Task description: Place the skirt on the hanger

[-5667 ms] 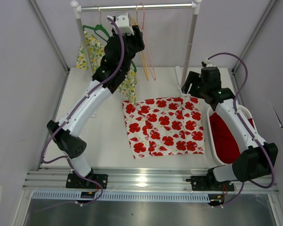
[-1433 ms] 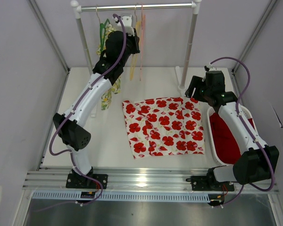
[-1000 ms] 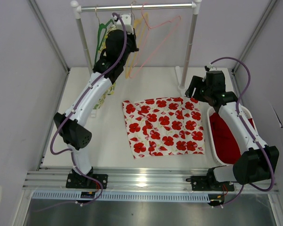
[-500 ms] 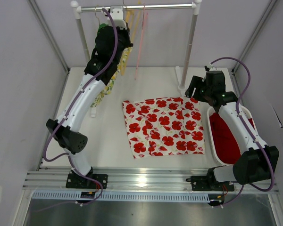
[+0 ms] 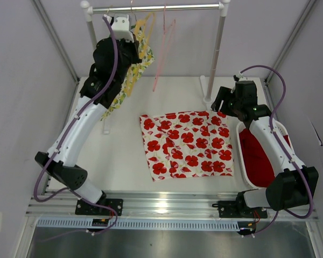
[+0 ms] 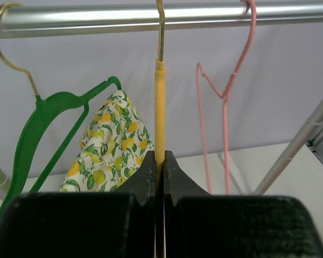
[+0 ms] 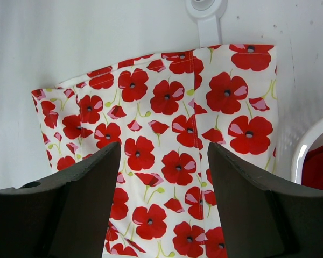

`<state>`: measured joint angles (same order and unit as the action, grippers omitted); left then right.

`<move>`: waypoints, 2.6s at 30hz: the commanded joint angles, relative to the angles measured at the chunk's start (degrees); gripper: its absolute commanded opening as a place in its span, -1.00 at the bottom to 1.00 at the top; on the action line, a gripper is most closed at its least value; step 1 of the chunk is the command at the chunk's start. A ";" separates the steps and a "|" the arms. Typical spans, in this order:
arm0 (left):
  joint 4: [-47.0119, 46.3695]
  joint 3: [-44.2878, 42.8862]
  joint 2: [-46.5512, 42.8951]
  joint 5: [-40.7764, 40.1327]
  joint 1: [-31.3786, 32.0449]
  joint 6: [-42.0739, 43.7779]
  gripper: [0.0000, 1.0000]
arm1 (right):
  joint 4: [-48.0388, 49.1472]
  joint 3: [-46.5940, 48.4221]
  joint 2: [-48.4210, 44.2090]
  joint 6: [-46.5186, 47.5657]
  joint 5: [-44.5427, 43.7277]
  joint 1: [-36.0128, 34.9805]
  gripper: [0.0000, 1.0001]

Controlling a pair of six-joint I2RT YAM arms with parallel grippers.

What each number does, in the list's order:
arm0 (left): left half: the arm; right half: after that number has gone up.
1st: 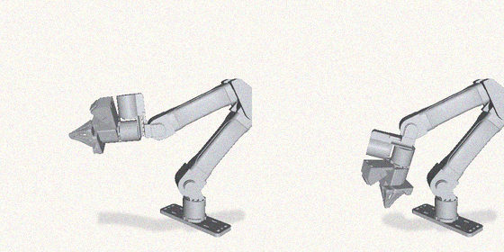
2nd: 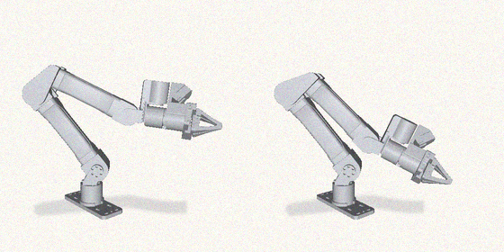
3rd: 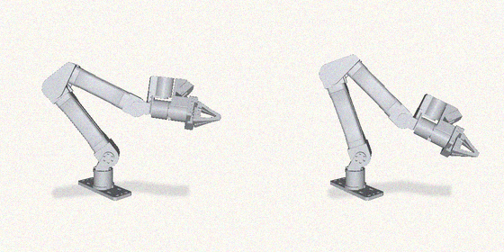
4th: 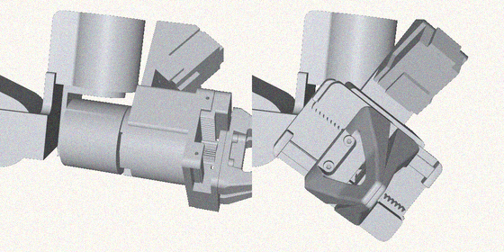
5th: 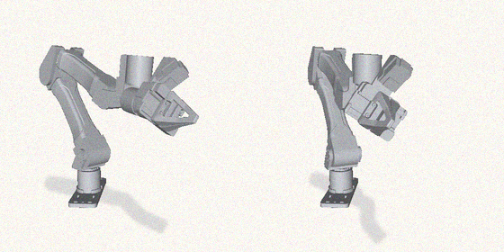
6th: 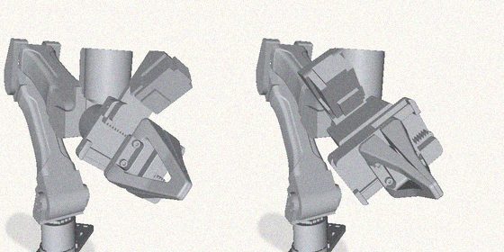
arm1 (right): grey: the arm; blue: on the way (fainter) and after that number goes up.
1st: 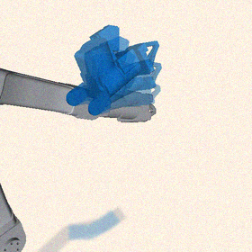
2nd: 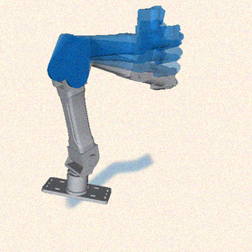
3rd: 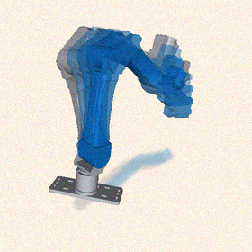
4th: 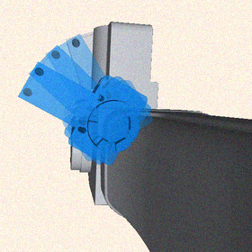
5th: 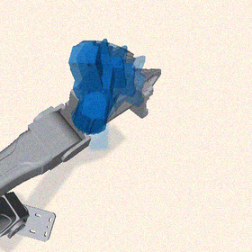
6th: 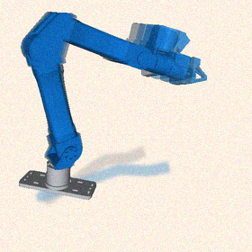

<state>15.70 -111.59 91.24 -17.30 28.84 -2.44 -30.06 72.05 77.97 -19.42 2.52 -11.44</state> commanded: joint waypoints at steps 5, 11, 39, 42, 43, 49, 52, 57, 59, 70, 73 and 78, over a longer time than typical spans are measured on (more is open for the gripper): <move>4.67 6.11 -12.12 5.16 -0.19 1.12 -1.00 | -0.26 0.99 -2.83 -0.18 0.38 0.19 0.44; 8.46 12.52 -20.83 4.03 -0.19 1.91 -1.00 | -2.63 0.20 -4.32 -0.88 -0.76 0.28 0.43; -14.20 59.90 -47.39 50.26 7.62 -20.94 -1.00 | -17.66 -2.27 -22.16 -7.74 -8.15 -2.26 0.39; -20.52 67.00 -44.23 49.03 13.86 -22.33 -1.00 | -18.71 -2.79 -22.08 -8.53 -9.99 -4.72 0.37; -25.41 69.47 -42.48 49.55 14.22 -23.39 -1.00 | -18.80 -3.14 -21.99 -9.14 -11.74 -6.82 0.37; -42.40 79.24 -35.71 56.31 14.84 -30.78 -1.00 | -18.72 -6.30 -21.99 -11.25 -16.14 -16.13 0.34; -49.52 82.32 -30.70 57.29 15.28 -33.15 -1.00 | -18.37 -8.58 -21.90 -13.71 -19.48 -21.76 0.32; -63.12 86.97 -21.58 57.73 15.46 -35.97 -1.00 | -14.77 -14.56 -22.16 -18.27 -23.08 -34.95 0.24; -69.46 88.82 -17.78 58.61 15.46 -38.50 -1.00 | -12.49 -17.28 -21.90 -19.16 -23.70 -38.11 0.23; -99.37 92.26 5.51 56.59 15.72 -43.18 -1.00 | -0.89 -22.04 -14.35 -22.50 -28.10 -56.40 0.21; -99.29 91.82 7.10 56.59 15.72 -42.74 -1.00 | 1.58 -22.39 -10.75 -22.33 -28.10 -58.86 0.22; -102.00 92.43 10.79 55.45 15.72 -42.21 -1.00 | 8.61 -23.97 -5.47 -21.36 -25.39 -60.01 0.22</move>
<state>-70.98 -19.20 100.25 39.13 44.25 -45.21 -28.38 48.95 70.67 -40.53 -22.70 -70.65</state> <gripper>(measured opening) 0.033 0.609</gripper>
